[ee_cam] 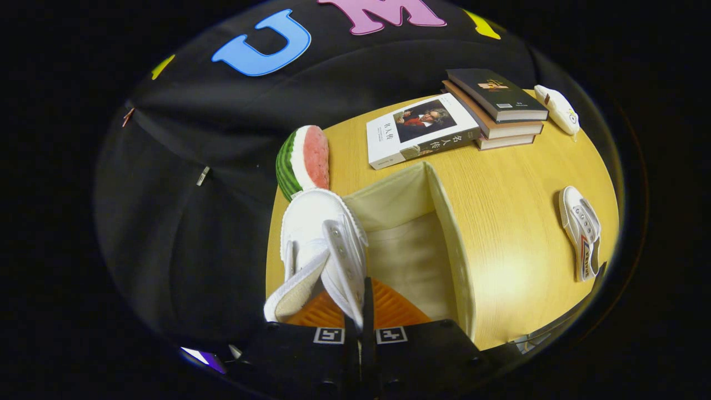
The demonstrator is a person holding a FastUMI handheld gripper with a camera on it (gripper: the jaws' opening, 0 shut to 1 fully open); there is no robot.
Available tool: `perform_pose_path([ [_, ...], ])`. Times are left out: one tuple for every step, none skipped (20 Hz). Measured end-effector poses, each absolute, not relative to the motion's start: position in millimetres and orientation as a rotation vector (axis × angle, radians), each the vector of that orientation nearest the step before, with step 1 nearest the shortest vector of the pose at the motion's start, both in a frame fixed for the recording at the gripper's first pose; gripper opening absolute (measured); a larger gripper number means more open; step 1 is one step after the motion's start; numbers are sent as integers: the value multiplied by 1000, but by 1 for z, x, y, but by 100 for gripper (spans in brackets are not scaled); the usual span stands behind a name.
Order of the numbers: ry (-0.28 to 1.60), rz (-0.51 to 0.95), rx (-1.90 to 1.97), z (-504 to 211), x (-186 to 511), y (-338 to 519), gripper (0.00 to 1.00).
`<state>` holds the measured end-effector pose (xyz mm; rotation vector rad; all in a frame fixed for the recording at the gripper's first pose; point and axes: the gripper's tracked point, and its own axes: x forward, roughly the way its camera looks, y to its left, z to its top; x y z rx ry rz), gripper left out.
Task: Open the storage box then place both shoes into the box .Put the left shoe in first, then the right shoe, with the right side of both shoes facing outward in a uniform manner.
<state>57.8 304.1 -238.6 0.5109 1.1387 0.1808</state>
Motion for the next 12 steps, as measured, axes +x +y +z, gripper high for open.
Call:
perform_pose_path([
  [1150,175,526,-242,58,306,6],
  [1161,168,530,-246,58,309,6],
  [1171,163,524,-249,57,311,6],
  [1181,157,510,-253,55,311,6],
  [1189,149,495,-258,53,310,6],
  [1200,143,483,-262,50,311,6],
  [1209,135,480,-265,49,311,6],
  [1215,130,483,-266,49,312,7],
  [1215,143,491,-267,52,317,8],
  [1218,177,507,-265,53,325,8],
  [1221,201,524,-260,51,330,25],
  [1214,221,542,-257,53,335,43],
])
